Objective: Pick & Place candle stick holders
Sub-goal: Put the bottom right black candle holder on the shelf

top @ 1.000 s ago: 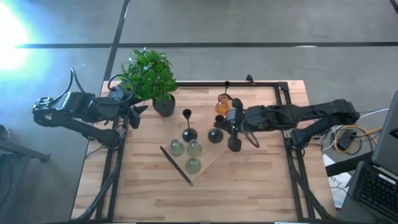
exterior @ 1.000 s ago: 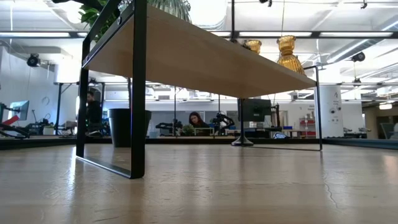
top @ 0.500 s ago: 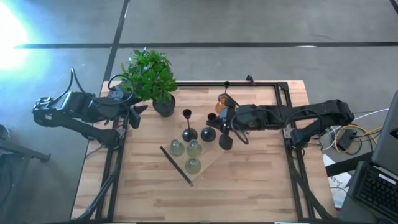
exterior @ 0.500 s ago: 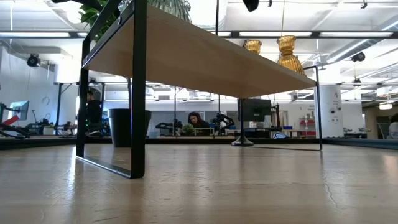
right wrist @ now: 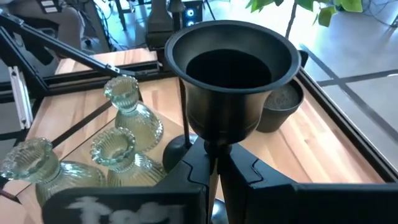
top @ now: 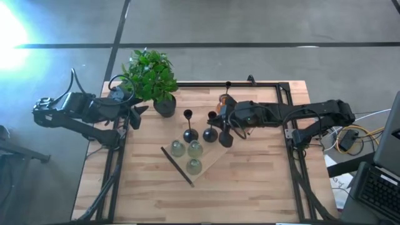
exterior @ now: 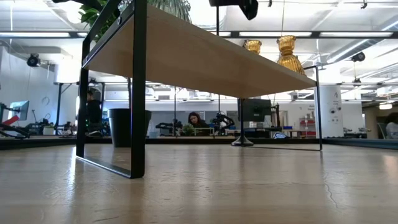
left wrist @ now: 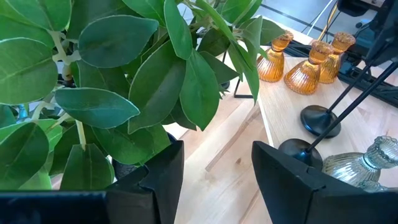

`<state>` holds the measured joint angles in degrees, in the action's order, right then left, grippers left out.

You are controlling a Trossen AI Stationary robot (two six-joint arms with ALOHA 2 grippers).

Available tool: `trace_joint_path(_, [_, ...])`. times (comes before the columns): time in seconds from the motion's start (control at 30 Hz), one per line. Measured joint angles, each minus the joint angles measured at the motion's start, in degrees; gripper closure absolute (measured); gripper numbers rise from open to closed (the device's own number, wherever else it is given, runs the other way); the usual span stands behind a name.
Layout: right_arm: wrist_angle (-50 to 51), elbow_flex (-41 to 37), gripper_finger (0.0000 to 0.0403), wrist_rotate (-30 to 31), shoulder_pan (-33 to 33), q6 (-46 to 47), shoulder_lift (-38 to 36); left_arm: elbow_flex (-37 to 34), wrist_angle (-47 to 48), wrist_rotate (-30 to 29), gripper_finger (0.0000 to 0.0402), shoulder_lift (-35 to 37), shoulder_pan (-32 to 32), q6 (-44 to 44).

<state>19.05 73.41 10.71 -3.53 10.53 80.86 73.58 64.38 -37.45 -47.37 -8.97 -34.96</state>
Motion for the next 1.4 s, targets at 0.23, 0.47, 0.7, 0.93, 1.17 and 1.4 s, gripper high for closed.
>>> trace_joint_path(0.23, [-1.51,-1.48,0.0393,-0.30,0.75,-0.03,0.03,0.00,0.00,-0.16,0.0209,0.00,0.00,0.44])
trace_joint_path(0.47, [-1.88,-1.85,0.0392,-0.69,0.87,0.23,0.02,0.00,0.00,-0.99,0.0209,0.00,0.02,0.78])
trace_joint_path(0.7, [-1.75,-1.79,0.0380,-0.95,0.85,0.44,0.02,-0.02,0.00,-1.19,0.0209,0.00,0.02,0.76])
trace_joint_path(0.93, [-1.50,-1.79,0.0344,-1.99,0.87,0.64,0.02,-0.01,0.00,-1.52,0.0209,0.00,0.00,0.76])
trace_joint_path(1.17, [-1.69,-1.79,0.0324,-2.38,0.81,1.02,0.02,0.00,-0.02,-1.71,0.0209,0.00,0.02,1.14])
trace_joint_path(1.4, [-1.66,-1.79,0.0383,-2.34,0.81,-0.37,0.02,-0.01,-0.02,-1.71,0.0209,0.00,0.01,1.29])
